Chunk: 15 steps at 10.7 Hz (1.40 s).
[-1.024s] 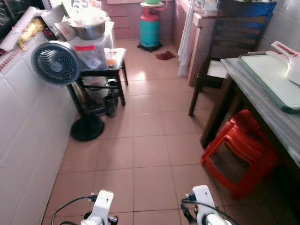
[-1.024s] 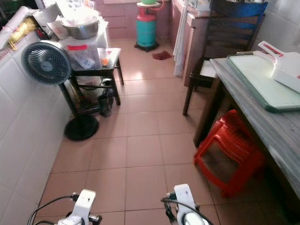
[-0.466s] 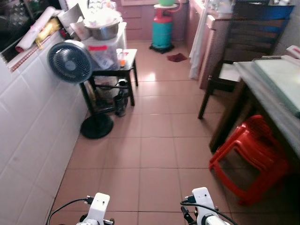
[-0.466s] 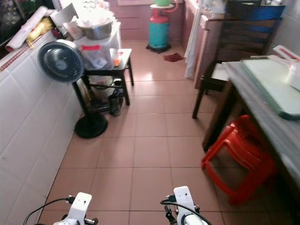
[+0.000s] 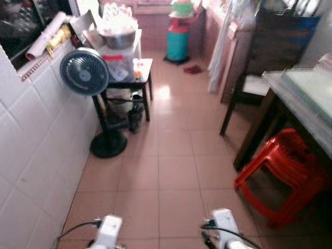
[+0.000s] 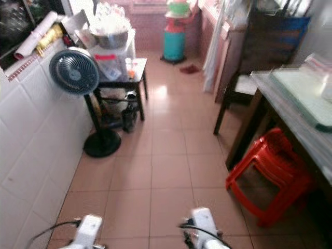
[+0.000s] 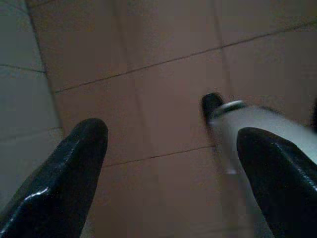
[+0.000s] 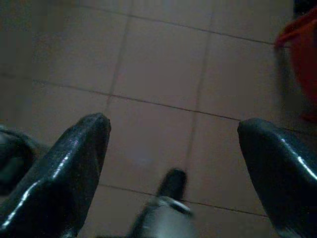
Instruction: Setting the table
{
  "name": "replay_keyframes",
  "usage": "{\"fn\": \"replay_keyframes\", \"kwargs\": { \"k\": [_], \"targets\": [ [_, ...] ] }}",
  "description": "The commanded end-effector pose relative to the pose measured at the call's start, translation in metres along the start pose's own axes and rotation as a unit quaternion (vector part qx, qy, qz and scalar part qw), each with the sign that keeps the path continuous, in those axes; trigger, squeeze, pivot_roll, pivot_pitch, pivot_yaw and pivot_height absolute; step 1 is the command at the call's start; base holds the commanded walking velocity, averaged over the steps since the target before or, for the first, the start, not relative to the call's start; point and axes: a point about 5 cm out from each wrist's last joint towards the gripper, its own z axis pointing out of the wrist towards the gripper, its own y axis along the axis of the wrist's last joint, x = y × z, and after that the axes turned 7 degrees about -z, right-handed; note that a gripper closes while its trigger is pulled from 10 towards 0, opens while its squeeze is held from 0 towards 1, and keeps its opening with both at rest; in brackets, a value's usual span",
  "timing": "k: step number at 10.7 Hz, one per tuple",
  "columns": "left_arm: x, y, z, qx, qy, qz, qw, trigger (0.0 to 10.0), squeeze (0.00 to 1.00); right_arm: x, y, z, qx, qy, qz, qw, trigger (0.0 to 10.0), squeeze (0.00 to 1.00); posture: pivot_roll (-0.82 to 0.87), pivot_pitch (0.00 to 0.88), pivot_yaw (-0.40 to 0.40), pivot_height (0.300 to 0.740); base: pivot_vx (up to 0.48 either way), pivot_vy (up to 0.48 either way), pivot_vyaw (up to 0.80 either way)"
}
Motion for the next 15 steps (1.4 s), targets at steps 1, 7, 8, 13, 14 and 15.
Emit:
{"fn": "replay_keyframes", "kwargs": {
  "k": [1, 7, 8, 13, 14, 15],
  "targets": [
    [-0.002, 0.008, 0.000, -0.012, -0.005, 0.008, 1.000, 10.0, 0.00, -0.002, -0.001, 0.000, 0.003, -0.003, -0.005, 1.000, 10.0, 0.00, 0.01, 0.000, 0.029, 0.740, 0.000, 0.412, 0.00],
    [0.002, 0.003, 0.000, -0.010, -0.003, 0.023, 1.000, 10.0, 0.00, -0.003, -0.006, -0.002, 0.000, 0.006, -0.005, 1.000, 10.0, 0.00, 0.02, 0.000, 0.035, 0.740, 0.000, 0.344, 0.00],
    [0.004, 0.003, 0.000, -0.011, 0.000, 0.033, 0.999, 10.0, 0.00, -0.003, -0.006, -0.002, 0.000, 0.007, -0.005, 1.000, 10.0, 0.00, 0.02, 0.000, 0.035, 0.740, 0.000, 0.000, 0.00],
    [0.003, 0.009, 0.000, -0.026, 0.006, 0.031, 0.999, 10.0, 0.00, 0.000, -0.007, -0.002, 0.003, 0.010, 0.013, 1.000, 10.0, 0.00, 0.02, 0.000, 0.038, 0.740, 0.000, 0.000, 0.22],
    [-0.004, 0.013, 0.000, -0.034, 0.003, 0.027, 0.999, 10.0, 0.00, 0.000, -0.008, -0.002, 0.004, 0.011, 0.014, 1.000, 10.0, 0.00, 0.02, 0.000, 0.037, 0.740, 0.000, 0.000, 0.00],
    [-0.008, 0.017, 0.000, -0.051, 0.002, 0.034, 0.998, 10.0, 0.00, 0.000, -0.008, -0.002, 0.005, 0.010, 0.016, 1.000, 10.0, 0.00, 0.02, 0.000, 0.035, 0.740, 0.000, 0.000, 0.00]
  ]
}}
